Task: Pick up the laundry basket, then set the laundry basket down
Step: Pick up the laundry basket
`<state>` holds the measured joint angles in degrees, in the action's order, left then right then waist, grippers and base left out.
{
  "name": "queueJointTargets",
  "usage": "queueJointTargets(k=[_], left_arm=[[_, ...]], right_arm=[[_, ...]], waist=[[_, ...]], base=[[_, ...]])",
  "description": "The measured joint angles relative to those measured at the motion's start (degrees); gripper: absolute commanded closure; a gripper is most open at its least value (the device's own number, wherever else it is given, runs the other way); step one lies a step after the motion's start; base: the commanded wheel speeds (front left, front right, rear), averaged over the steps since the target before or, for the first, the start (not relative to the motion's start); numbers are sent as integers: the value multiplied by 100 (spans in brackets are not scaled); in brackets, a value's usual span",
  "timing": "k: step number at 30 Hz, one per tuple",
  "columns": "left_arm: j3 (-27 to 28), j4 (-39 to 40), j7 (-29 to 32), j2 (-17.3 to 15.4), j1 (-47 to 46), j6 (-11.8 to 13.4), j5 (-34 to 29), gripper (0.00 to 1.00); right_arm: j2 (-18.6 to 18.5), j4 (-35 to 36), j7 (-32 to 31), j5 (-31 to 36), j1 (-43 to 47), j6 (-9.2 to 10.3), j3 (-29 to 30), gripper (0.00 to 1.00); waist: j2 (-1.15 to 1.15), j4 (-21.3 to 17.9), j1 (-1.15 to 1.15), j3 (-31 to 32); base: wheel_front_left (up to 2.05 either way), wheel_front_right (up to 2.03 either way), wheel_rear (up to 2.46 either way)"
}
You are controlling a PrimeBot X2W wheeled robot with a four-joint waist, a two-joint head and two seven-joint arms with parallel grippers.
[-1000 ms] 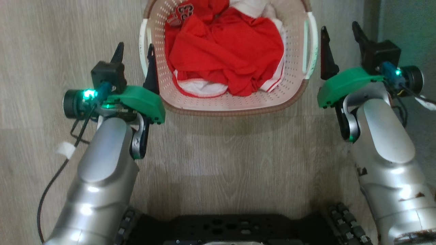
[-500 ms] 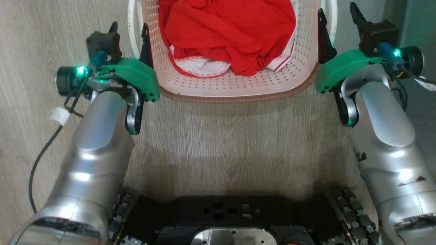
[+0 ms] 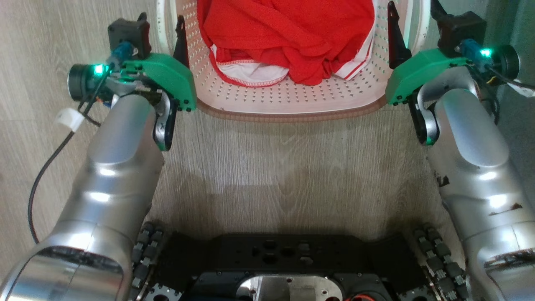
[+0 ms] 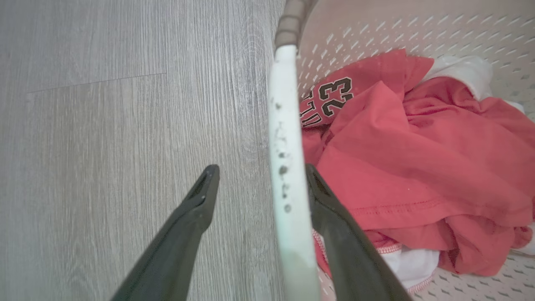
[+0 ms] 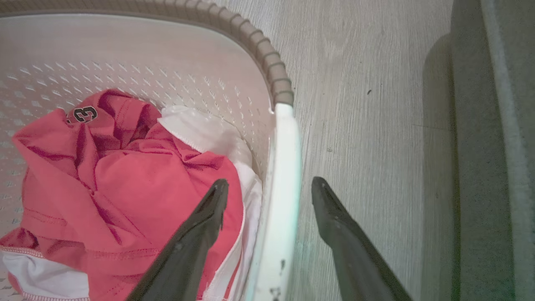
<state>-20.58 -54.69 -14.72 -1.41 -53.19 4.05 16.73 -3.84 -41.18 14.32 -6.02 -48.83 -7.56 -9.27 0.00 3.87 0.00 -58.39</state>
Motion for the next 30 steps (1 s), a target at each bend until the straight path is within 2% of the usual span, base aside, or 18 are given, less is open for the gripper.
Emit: queueJointTargets(k=[6,7,9,10,11,12,15,17,30], left_arm=[[-186,-96,0,1,-190,2,77,0],[-225,-109,0,1,-214,2,115,0],[-294,-114,0,1,-241,7,156,0],[-294,-114,0,1,-241,7,156,10],[-319,-126,0,1,-246,7,157,33],[-346,-149,0,1,-247,7,179,54],[-492,-177,-1,41,-261,2,254,100],[-524,-197,3,65,-291,7,310,100],[-844,-269,11,73,-136,112,648,100]], right_arm=[[-4,-285,0,-42,-207,0,-7,2],[-4,-332,0,-53,-252,0,-8,7],[-4,-401,0,-53,-331,0,-8,25],[-4,-401,0,-53,-331,0,-8,34],[-5,-438,0,-55,-369,0,-8,46],[-5,-450,0,-63,-392,0,-14,54],[10,-526,21,-123,-424,0,-84,75],[14,-615,43,-177,-455,0,-112,100],[14,-1021,43,-450,-499,0,-212,100]], waist=[[0,-11,0,-102],[0,-11,0,-116],[0,-10,0,-139],[0,-10,0,-139],[0,-9,0,-145],[0,-8,0,-147],[0,-2,0,-143],[0,4,0,-131],[0,-8,0,173]], base=[[0,0,0],[0,0,0],[0,0,0],[0,0,0],[0,0,0],[0,0,0],[0,0,0],[0,0,0],[0,0,0]])
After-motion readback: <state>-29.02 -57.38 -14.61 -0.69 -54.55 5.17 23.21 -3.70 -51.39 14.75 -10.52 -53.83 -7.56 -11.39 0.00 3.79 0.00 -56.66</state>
